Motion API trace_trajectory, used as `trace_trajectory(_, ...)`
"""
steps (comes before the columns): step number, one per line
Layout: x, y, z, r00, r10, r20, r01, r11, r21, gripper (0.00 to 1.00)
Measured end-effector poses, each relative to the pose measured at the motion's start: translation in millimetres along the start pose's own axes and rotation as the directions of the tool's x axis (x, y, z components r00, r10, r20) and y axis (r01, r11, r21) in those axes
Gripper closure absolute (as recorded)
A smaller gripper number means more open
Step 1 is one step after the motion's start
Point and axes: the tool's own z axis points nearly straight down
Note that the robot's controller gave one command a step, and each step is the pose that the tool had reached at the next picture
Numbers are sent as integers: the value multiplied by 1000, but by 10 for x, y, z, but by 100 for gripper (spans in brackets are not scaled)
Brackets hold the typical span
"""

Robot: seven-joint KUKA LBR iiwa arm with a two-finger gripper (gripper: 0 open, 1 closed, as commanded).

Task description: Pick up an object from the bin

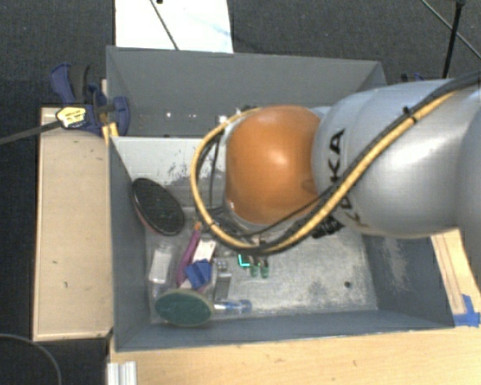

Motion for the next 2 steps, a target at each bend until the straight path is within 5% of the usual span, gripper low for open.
trace_trajectory(1,-313,-121,1192,694,-720,7,720,694,4,0)
trace_trajectory(2,-330,-105,1144,698,-716,13,716,698,6,100)
